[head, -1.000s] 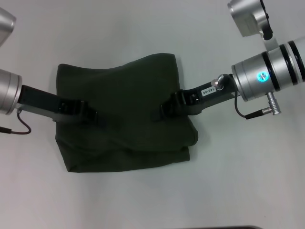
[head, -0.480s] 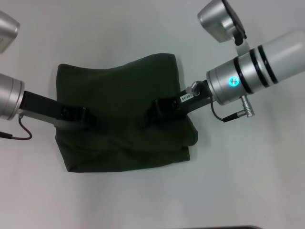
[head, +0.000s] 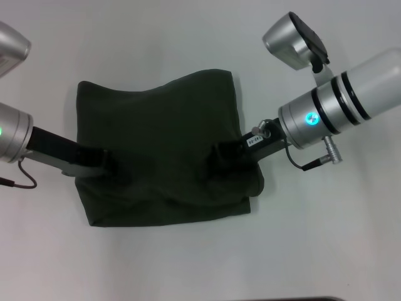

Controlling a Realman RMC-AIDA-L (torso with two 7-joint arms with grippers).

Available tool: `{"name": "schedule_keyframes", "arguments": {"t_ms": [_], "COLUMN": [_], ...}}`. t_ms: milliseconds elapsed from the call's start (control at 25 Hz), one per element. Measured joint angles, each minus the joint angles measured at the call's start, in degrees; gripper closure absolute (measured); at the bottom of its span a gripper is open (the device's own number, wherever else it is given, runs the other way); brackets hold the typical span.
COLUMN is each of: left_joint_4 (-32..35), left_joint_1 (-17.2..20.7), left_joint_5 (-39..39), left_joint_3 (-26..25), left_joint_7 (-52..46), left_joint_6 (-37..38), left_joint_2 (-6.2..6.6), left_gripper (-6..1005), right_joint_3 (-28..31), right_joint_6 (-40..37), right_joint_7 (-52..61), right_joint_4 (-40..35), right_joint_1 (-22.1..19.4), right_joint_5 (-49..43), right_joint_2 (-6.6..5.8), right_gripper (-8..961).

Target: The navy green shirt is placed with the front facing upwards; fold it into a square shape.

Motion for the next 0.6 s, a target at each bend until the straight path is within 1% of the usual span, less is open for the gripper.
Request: {"name": "schedule_keyframes", "arguments": {"t_ms": [200, 400, 520, 600], "left_joint_4": [0.3, -0.4, -1.0, -1.1], "left_joint_1": [-0.2, 0.5, 0.8, 0.8], "left_joint_5": [2.3, 1.7, -0.1, -0.7], "left_joint_3": [-0.1, -1.1, -2.3, -2.3], "left_joint_7": [-1.1, 0.0, 2.1, 2.5], "left_joint_6": [-1.1, 0.2, 2.7, 3.6], "left_joint_2": [0.27, 0.74, 0.66, 0.22], "left_gripper": [995, 995, 995, 995], "right_joint_3": [0.1, 1.2, 2.3, 2.5], "right_joint_6": [-3.4, -7.2, -10.8, -12.3], "right_joint_7": [1.0, 2.4, 1.7, 1.1], "right_joint_4": [-4.1, -9.1, -11.9, -12.3], "right_joint_1": [-3.4, -7.4, -8.5, -8.4], "right_joint_5": [-0.5, -1.1, -0.7, -0.6], "right_joint_2": [-0.27, -1.01, -0.88, -0.56], "right_gripper": [950, 950, 951, 951]}}
